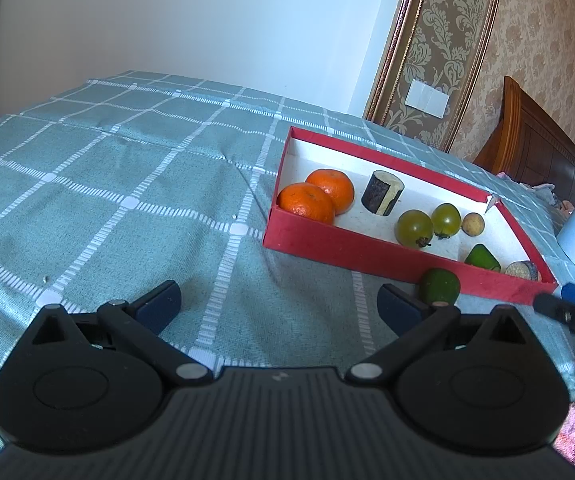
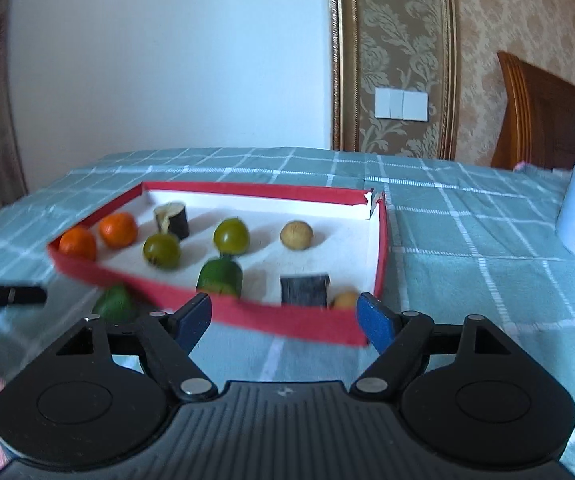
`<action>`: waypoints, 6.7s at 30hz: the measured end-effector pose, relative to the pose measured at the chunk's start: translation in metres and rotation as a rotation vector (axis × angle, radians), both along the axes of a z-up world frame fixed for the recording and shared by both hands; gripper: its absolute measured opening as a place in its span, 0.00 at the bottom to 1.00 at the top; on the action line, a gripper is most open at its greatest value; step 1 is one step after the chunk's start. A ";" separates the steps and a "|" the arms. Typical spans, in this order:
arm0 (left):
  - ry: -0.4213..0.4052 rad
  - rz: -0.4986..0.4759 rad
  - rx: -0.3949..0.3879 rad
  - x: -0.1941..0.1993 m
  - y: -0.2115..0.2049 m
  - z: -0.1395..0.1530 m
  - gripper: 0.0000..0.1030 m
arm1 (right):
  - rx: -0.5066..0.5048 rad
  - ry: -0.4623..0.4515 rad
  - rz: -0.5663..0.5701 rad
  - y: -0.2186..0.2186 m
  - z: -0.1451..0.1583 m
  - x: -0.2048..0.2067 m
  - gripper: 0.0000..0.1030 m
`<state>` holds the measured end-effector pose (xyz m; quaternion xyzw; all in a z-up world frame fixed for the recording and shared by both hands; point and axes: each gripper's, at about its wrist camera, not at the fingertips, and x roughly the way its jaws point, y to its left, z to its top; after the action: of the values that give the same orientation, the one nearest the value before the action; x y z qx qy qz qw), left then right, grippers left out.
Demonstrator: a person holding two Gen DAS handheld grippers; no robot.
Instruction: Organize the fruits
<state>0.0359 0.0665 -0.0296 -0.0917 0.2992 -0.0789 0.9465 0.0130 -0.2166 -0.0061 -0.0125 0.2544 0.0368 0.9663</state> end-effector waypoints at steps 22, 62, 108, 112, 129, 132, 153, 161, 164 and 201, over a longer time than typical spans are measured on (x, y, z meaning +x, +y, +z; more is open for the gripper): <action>-0.070 -0.212 0.186 -0.003 -0.086 0.016 1.00 | -0.018 0.149 0.041 0.006 -0.020 0.002 0.84; -0.047 -0.333 0.240 0.005 -0.111 0.006 0.28 | -0.035 0.158 0.039 0.008 -0.021 0.004 0.90; -0.056 -0.143 0.204 0.090 -0.093 0.019 0.29 | -0.027 0.164 0.037 0.006 -0.023 0.003 0.92; -0.059 -0.132 0.200 0.095 -0.093 0.017 0.29 | -0.027 0.164 0.037 0.006 -0.022 0.004 0.92; -0.099 -0.126 0.212 0.081 -0.095 0.017 0.62 | -0.027 0.166 0.038 0.006 -0.022 0.004 0.92; -0.109 -0.130 0.209 0.076 -0.095 0.018 0.65 | -0.027 0.166 0.038 0.006 -0.022 0.004 0.92; -0.088 -0.023 0.115 0.004 -0.068 0.033 1.00 | -0.027 0.168 0.038 0.005 -0.021 0.004 0.93; -0.092 0.025 0.135 -0.029 -0.057 0.038 1.00 | -0.030 0.134 -0.017 0.008 -0.020 -0.002 0.93; -0.101 0.031 0.139 -0.040 -0.056 0.041 1.00 | 0.032 0.110 -0.051 0.008 -0.016 -0.009 0.93; -0.195 0.024 0.237 -0.093 -0.073 0.069 1.00 | 0.029 0.028 -0.149 0.047 0.010 -0.018 0.93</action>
<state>-0.0575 -0.0069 0.0394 0.0249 0.2120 -0.0403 0.9761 -0.0051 -0.1697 0.0044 0.0209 0.2675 -0.0312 0.9628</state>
